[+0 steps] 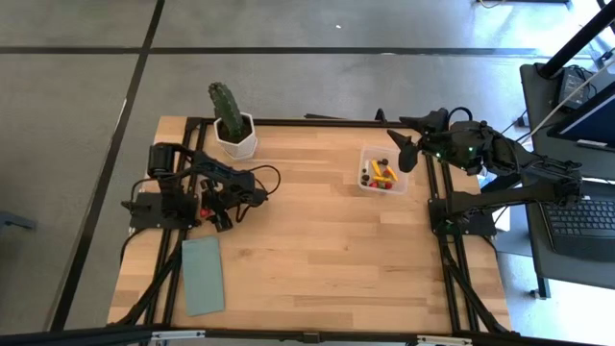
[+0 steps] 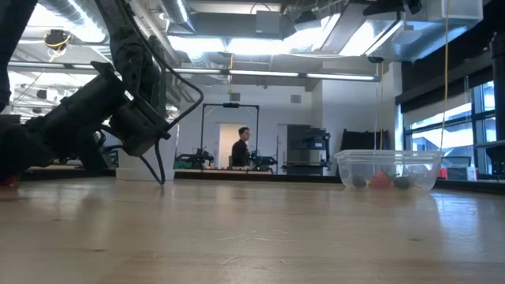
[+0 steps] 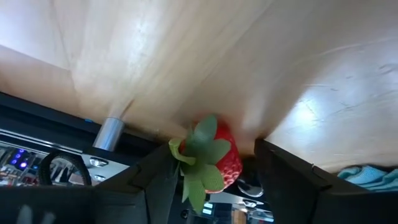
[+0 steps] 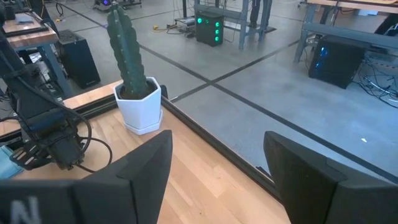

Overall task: Pick and placing Produce into tupperware
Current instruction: Put the red strawberry into the transparent bin

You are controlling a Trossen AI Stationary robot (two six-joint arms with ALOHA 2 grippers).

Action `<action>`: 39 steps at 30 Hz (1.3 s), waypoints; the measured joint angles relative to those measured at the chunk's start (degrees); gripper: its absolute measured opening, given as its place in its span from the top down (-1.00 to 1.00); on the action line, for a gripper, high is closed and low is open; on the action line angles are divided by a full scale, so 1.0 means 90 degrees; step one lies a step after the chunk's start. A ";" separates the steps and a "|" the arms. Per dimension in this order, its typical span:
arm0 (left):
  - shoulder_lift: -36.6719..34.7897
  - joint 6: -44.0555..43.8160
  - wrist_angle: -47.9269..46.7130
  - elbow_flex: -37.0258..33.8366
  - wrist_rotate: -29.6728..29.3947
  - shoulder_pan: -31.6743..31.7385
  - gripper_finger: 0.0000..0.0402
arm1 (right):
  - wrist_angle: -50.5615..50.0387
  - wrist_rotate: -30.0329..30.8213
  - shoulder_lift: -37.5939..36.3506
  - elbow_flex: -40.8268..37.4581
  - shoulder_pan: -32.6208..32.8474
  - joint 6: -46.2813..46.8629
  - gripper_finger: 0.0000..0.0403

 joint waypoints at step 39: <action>0.0002 0.2519 0.0013 0.2018 0.3805 0.0356 0.50 | 0.0001 0.0000 0.0000 0.0000 0.0001 -0.0002 -0.26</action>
